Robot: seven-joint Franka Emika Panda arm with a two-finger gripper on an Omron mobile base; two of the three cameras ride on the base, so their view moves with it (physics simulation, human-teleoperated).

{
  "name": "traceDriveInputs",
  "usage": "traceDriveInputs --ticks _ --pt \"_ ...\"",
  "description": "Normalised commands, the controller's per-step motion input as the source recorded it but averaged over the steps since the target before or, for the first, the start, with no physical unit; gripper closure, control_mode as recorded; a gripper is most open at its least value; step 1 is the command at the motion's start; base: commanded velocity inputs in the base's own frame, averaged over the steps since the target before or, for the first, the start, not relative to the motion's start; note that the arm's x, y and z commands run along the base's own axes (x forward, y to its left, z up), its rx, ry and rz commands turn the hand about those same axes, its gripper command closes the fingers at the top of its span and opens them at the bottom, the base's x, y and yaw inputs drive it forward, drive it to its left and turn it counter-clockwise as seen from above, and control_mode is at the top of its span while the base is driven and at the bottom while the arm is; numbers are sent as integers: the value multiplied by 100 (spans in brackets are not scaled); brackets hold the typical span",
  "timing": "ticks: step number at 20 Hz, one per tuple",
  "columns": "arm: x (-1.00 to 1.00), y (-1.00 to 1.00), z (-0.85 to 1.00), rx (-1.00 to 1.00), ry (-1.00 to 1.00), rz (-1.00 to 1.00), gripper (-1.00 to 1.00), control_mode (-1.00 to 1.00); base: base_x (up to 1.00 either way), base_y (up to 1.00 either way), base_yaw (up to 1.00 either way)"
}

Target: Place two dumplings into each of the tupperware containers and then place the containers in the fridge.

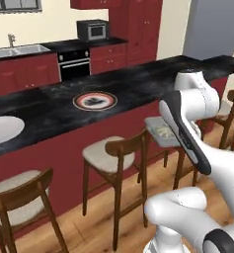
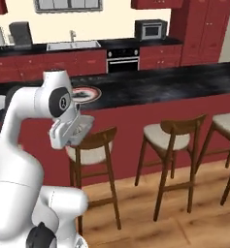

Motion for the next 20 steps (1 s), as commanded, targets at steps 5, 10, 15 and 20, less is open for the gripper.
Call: traceDriveInputs --ticks 5,10,15,20 --pt "0 0 0 0 0 0 100 100 -2 0 -99" --pt "0 0 0 0 0 0 100 100 0 -9 -92" --pt "0 0 0 0 0 0 100 100 0 -15 -86" --pt "0 0 0 0 0 0 100 100 25 2 -59"
